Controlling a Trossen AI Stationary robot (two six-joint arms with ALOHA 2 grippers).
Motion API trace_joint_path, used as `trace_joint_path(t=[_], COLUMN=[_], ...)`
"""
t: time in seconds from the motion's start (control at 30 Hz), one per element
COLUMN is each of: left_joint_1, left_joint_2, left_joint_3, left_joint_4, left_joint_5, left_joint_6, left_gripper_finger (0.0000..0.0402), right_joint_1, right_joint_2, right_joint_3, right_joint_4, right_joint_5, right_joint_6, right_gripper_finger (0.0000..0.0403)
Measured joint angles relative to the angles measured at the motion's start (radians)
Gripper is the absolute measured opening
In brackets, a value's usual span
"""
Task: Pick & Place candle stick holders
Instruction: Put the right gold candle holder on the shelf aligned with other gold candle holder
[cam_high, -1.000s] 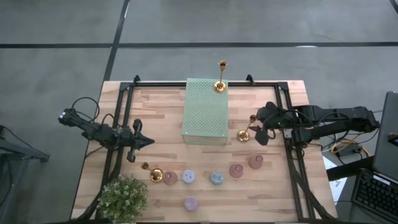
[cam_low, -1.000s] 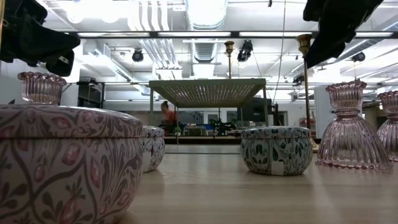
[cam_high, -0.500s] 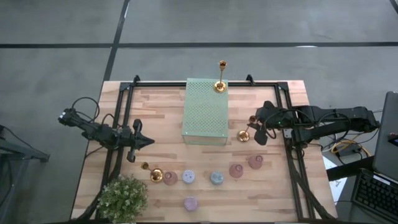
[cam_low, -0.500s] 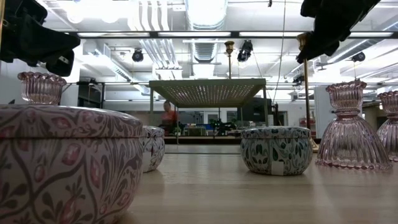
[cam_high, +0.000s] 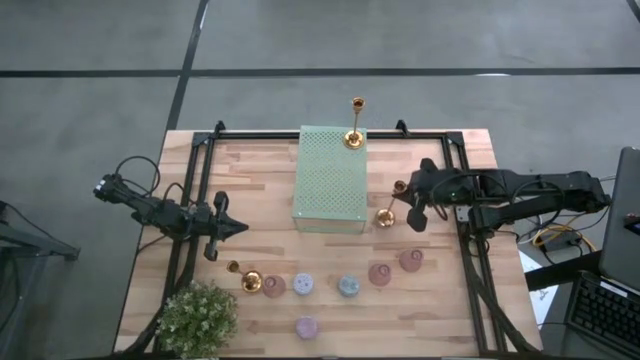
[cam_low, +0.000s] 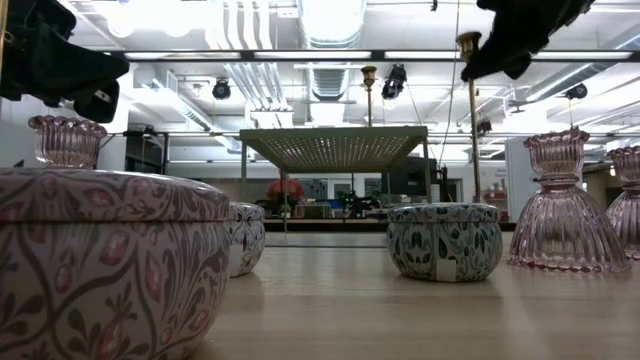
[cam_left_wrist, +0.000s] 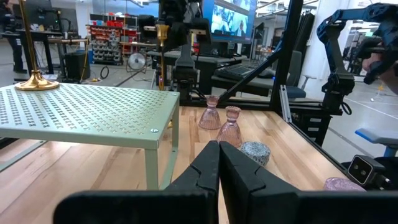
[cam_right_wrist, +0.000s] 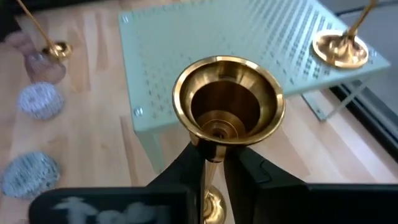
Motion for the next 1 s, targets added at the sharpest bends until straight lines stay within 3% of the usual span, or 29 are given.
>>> trace_joint_path(t=[0.37, 1.0], left_joint_1=[0.0, 0.0], left_joint_2=[0.0, 0.0], left_joint_3=[0.0, 0.0], left_joint_4=[0.0, 0.0], left_joint_5=[0.0, 0.0], left_joint_6=[0.0, 0.0], left_gripper_finger=[0.0012, 0.0012], right_joint_1=[-0.001, -0.042], right_joint_2=[0.034, 0.432], right_joint_3=[0.224, 0.663], right_joint_4=[-0.007, -0.12], right_joint_5=[0.001, 0.028], right_joint_6=[-0.057, -0.205], right_gripper_finger=[0.0033, 0.0033])
